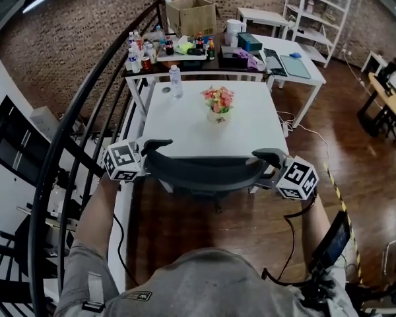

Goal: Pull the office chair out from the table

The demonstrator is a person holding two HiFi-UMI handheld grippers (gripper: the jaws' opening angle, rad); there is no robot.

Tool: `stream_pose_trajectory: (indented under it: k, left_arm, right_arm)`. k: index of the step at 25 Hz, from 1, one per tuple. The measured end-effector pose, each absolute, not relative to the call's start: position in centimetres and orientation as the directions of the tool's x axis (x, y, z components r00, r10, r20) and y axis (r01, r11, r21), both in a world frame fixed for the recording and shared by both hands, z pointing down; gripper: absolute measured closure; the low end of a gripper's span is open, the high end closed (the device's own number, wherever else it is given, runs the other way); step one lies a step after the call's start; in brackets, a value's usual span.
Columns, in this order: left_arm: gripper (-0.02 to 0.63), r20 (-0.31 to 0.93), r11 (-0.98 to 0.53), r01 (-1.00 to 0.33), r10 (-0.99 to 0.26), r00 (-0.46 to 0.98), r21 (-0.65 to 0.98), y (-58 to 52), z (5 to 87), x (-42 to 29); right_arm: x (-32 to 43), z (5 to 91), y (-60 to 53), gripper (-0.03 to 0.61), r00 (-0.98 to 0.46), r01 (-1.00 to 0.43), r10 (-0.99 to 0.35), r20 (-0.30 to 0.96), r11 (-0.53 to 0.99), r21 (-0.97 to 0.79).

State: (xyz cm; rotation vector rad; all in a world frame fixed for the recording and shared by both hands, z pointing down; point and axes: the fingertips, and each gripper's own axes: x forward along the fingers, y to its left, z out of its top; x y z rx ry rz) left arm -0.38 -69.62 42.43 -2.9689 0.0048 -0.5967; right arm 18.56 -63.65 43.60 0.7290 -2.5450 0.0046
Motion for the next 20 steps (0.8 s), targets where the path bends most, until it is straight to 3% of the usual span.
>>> stream_pose_trajectory:
  k: [5,7,10,20]
  left_arm:
    - [0.259,0.340,-0.997,0.036,0.013,0.940,-0.062,-69.7,42.2,1.2]
    - [0.276,0.322,-0.999,0.027,0.011,0.947,-0.046,-69.4,42.1,1.2]
    - [0.371,0.319,-0.998,0.014,-0.007,0.948,-0.066,-69.2,42.1,1.2]
    - [0.439,0.375,-0.993,0.062,0.018,0.927,-0.105,-67.1,42.5,0.9]
  right_arm:
    - [16.0,43.7,-65.2,0.252,-0.751,-0.466,-0.475,0.458,0.873,0.142]
    - [15.8,43.9,-65.4,0.350,-0.753,-0.471,-0.476,0.455,0.872,0.132]
    - [15.9,43.7,-64.9,0.411,-0.774,-0.460,-0.445,0.451,0.884,0.082]
    - [16.1,43.8,-63.4,0.430,-0.767,-0.440,-0.443,0.465,0.890,0.122]
